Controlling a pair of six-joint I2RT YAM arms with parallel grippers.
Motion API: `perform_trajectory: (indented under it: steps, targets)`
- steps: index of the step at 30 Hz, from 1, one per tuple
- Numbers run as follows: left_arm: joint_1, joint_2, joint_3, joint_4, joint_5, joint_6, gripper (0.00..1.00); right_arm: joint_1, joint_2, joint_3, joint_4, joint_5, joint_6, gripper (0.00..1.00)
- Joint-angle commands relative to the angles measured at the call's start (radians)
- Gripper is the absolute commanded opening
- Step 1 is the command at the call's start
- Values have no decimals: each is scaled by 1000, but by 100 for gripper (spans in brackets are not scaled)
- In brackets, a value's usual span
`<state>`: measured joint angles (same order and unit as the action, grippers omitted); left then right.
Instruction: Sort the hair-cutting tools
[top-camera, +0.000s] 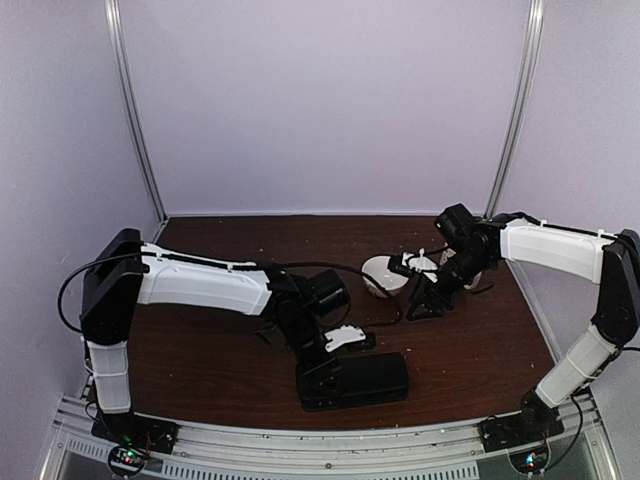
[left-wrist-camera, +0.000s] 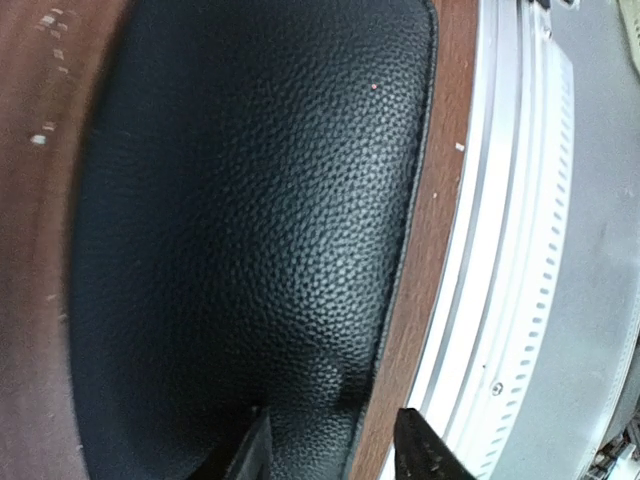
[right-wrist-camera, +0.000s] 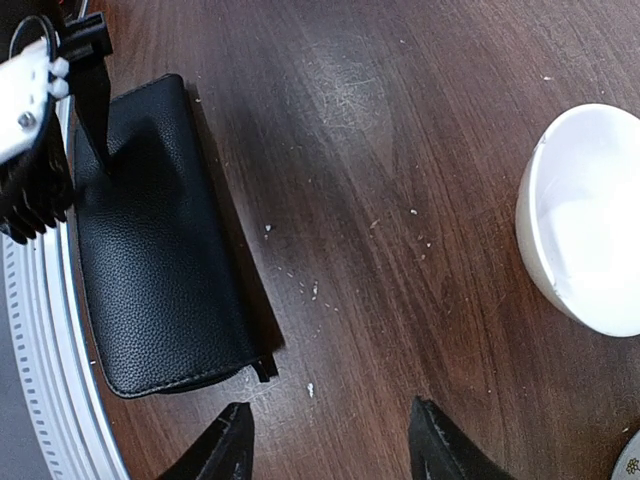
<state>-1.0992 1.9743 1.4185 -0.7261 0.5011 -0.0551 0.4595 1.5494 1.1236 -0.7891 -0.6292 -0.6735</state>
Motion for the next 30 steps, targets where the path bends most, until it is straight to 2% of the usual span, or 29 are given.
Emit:
perform_trajectory:
  steps: [1,6,10,16,21,25,30]
  targets:
    - [-22,60,-10,12,-50,-9,50,-5,-12,23,-11,4,12,54]
    - [-25,72,-5,29,-94,-6,53,-5,-15,25,-12,6,14,54]
    - [-25,100,25,18,-155,-14,53,-5,-21,26,-13,8,13,54]
    - [-24,61,26,11,-228,3,51,-16,-100,51,-44,-14,24,54]
    - [-24,55,-27,37,-196,7,46,-13,-318,-112,130,-5,49,53]
    - [-19,7,-102,173,-169,-41,47,45,-341,-185,88,13,-52,47]
    - [-18,-140,-176,275,-227,-57,50,121,-367,-316,133,57,-169,44]
